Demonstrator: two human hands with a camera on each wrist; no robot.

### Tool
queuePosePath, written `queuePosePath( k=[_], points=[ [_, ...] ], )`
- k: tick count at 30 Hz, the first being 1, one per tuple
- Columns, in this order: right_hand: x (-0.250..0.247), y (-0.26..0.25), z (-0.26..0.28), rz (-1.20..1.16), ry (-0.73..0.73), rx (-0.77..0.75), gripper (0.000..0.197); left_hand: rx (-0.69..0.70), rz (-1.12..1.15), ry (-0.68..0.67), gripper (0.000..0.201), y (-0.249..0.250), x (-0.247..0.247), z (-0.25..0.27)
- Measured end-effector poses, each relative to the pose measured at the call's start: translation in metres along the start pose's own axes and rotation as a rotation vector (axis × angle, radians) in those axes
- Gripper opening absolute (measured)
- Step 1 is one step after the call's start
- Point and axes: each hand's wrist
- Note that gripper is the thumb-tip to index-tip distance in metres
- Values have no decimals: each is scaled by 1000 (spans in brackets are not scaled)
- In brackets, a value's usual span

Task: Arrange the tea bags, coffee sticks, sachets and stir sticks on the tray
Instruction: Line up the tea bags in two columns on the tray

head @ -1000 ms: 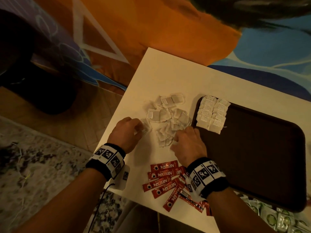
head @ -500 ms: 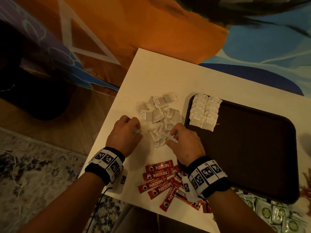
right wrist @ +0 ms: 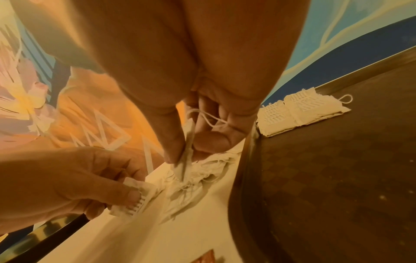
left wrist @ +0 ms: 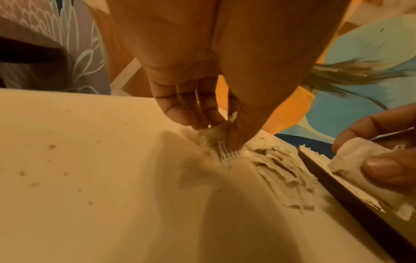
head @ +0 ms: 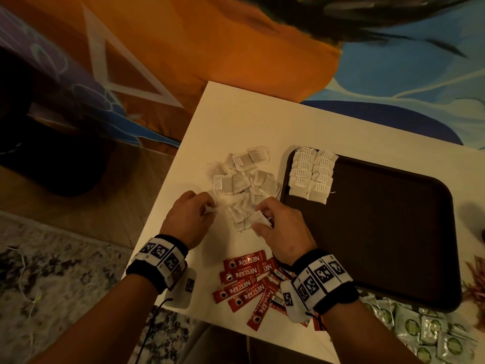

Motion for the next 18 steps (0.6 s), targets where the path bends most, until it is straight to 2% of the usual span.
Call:
queuePosePath(
  k=[2, 7, 11, 13, 15, 18],
  points=[
    [0, 1, 0, -20, 14, 19, 28, 8, 48, 26, 11, 2, -1, 4],
    [-2, 0, 2, -58, 53, 27, 24, -48, 172, 47, 19, 7, -5, 9],
    [-7, -2, 5, -51, 83, -7, 13, -58, 258, -39, 29, 12, -11, 10],
    [-11, -2, 6, -43, 80, 4, 12, -35, 251, -64, 28, 16, -12, 9],
    [-15, -2, 7, -46, 68, 22, 18, -13, 261, -76, 25, 19, -12, 7],
    [-23, 0, 8, -45, 54, 34, 32, 30, 323, -83, 37, 26, -10, 4]
  ],
)
Point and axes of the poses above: each hand's wrist, its own z-axis away from the middle knuckle, its own x-axis out of the palm, y = z × x, and after that the axes turned 3 degrees about -z, right-handed
